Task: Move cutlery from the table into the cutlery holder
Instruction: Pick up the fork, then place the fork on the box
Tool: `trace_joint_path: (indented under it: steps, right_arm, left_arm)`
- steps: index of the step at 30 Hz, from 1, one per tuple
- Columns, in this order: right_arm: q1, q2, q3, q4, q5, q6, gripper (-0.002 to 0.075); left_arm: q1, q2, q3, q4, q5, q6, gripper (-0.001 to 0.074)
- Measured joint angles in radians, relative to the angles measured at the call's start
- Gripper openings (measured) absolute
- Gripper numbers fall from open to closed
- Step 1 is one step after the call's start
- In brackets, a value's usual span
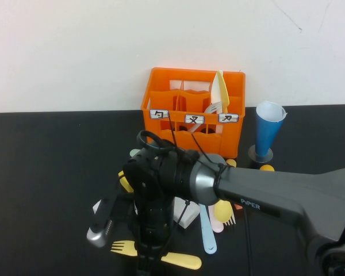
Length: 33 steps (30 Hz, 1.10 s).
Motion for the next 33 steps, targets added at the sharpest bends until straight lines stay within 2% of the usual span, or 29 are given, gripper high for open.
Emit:
trace_joint_path:
  steps: [8, 16, 20, 25, 33]
  right_arm:
    - [0.000, -0.013, 0.004, 0.004, -0.089, 0.113, 0.0119]
    - [0.010, -0.139, 0.094, -0.008, -0.337, 0.218, 0.0118]
    - [0.010, -0.243, 0.216, -0.007, -0.541, 0.264, 0.0118]
    - [0.010, -0.368, 0.416, 0.003, -0.895, 0.293, 0.0118]
    - [-0.004, -0.498, 0.690, 0.191, -1.539, 0.202, 0.0118]
  left_arm:
    - [0.000, 0.000, 0.000, 0.000, 0.000, 0.000, -0.0001]
    - [0.000, 0.000, 0.000, 0.000, 0.000, 0.000, -0.0001]
    - [0.000, 0.000, 0.000, 0.000, 0.000, 0.000, -0.0001]
    - [0.000, 0.000, 0.000, 0.000, 0.000, 0.003, -0.0001]
    - [0.000, 0.000, 0.000, 0.000, 0.000, 0.003, -0.0001]
